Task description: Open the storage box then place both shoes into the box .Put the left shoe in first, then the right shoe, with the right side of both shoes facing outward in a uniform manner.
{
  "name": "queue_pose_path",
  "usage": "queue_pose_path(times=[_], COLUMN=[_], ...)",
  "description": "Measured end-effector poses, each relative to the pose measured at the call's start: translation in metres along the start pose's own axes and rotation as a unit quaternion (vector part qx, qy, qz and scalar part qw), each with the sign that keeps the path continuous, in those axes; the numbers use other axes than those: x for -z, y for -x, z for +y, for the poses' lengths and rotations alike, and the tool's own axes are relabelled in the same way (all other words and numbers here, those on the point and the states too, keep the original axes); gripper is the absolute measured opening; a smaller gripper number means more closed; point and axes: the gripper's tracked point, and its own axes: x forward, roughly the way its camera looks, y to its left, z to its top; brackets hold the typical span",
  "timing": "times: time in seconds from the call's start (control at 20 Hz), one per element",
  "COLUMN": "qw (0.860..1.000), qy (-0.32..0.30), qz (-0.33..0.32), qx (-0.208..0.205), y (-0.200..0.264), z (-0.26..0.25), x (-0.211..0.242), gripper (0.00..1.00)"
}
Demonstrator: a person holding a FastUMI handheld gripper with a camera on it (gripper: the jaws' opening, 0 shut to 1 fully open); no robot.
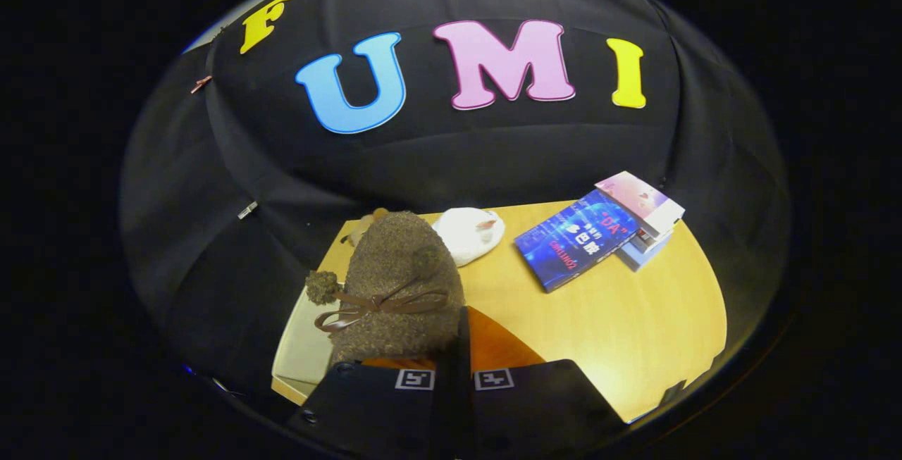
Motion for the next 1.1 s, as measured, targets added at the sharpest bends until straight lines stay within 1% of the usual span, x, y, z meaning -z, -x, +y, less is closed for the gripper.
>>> queue_pose_path(times=[0.2, 0.3, 0.45, 0.55, 0.75, 0.8, 1.0, 1.1], qw=[0.999, 0.999, 0.996, 0.994, 0.987, 0.985, 0.984, 0.984], qy=[0.027, 0.040, 0.051, 0.064, 0.071, 0.075, 0.100, 0.104], qz=[0.025, 0.035, 0.067, 0.083, 0.104, 0.106, 0.093, 0.094], qx=[-0.014, -0.003, 0.021, 0.038, 0.103, 0.113, 0.114, 0.107], y=[-0.021, -0.037, -0.064, -0.084, -0.106, -0.110, -0.119, -0.120], z=[0.078, 0.102, 0.121, 0.124, 0.104, 0.100, 0.103, 0.106], x=[0.026, 0.045, 0.081, 0.102, 0.130, 0.134, 0.139, 0.142], gripper=[0.06, 0.06, 0.06, 0.06, 0.06, 0.06, 0.07, 0.10])
